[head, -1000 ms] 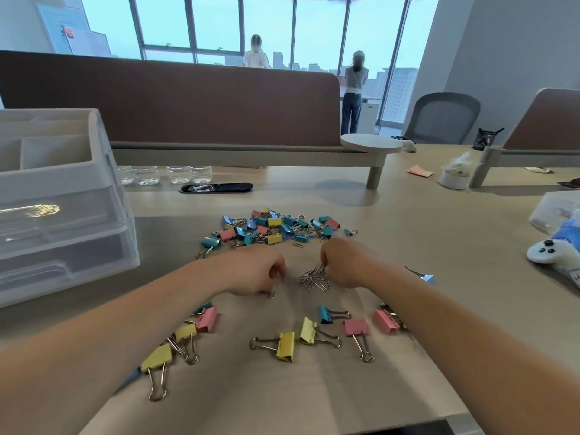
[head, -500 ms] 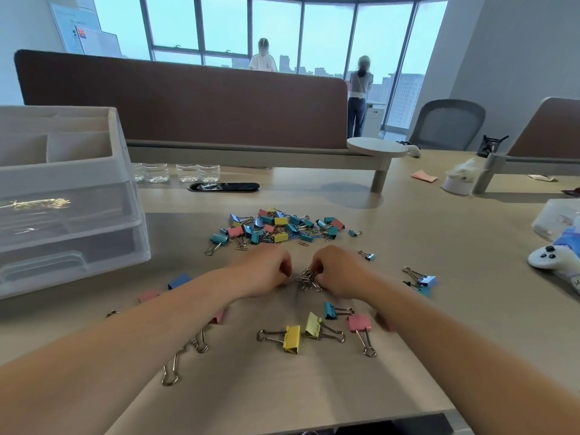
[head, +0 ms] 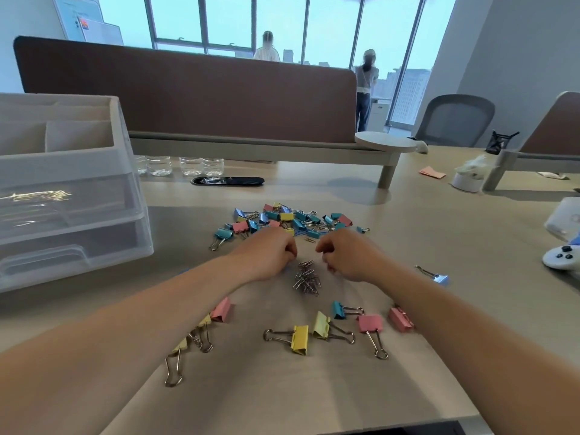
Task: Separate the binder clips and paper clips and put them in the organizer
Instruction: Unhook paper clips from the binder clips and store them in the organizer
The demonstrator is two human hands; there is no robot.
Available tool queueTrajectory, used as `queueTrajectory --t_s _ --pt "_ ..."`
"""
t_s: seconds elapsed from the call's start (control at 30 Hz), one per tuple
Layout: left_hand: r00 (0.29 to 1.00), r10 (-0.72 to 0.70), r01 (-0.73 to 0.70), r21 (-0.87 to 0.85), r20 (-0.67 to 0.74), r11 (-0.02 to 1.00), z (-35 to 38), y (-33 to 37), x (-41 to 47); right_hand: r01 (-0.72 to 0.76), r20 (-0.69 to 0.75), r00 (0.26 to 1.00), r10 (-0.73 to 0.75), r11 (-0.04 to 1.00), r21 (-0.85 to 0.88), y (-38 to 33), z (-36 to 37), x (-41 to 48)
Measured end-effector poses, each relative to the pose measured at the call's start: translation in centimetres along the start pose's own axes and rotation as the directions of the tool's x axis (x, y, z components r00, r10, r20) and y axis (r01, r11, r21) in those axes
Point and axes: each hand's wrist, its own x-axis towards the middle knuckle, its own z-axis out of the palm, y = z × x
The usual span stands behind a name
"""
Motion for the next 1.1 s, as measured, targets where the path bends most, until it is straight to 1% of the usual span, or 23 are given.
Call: queueTrajectory --t_s 0.07,0.23,0.33,0.47,0.53,0.63,0.8,0.9,1.0,1.1 --pt "1.000 0.006 -0.006 0.011 -0.015 1.000 -0.3 -0.3 1.0 0.001 -0.003 1.000 -0.001 0.999 -0.055 0.7 -0.1 1.3" --pt "1.000 0.007 -0.007 0.007 -0.029 1.000 -0.6 -0.5 4.0 0.060 0.090 0.995 -0.042 0.976 -0.209 1.2 0.3 4.2" --pt "1.000 0.003 -0.003 0.018 -0.008 1.000 -0.4 -0.9 4.9 0.089 0.085 0.994 -0.070 0.965 -0.248 1.3 0.7 4.9" --pt "0.999 -0.016 0.014 0.051 0.038 0.999 -0.1 -1.1 5.2 0.139 0.130 0.986 -0.107 0.953 -0.268 1.7 0.6 5.0" --pt "0.999 -0.021 0.019 0.042 0.048 0.999 -0.4 -1.1 5.1 0.192 0.156 0.975 -0.159 0.954 -0.229 1.6 0.1 4.5" --pt "0.998 -0.012 0.009 0.037 0.068 0.999 -0.3 -1.2 4.8 0.225 0.189 0.960 -0.207 0.971 -0.079 1.7 -0.1 3.4" --pt "0.997 -0.007 0.007 0.007 0.077 1.000 -0.1 -0.9 4.4 0.126 0.216 0.964 -0.156 0.981 0.146 2.1 -0.1 2.2" --pt "0.998 0.004 -0.003 -0.018 0.060 1.000 -0.3 -0.7 4.4 0.107 0.156 0.979 -0.129 0.984 0.144 2.3 -0.8 1.9" --pt "0.999 0.010 -0.010 -0.018 0.041 1.000 -0.4 -0.7 5.0 0.052 0.010 0.999 -0.053 0.998 0.043 3.0 -1.3 2.6" --pt "1.000 0.006 -0.006 -0.006 0.020 1.000 -0.2 -0.5 6.4 -0.023 -0.160 0.987 0.017 0.999 -0.041 4.3 -1.5 4.3"
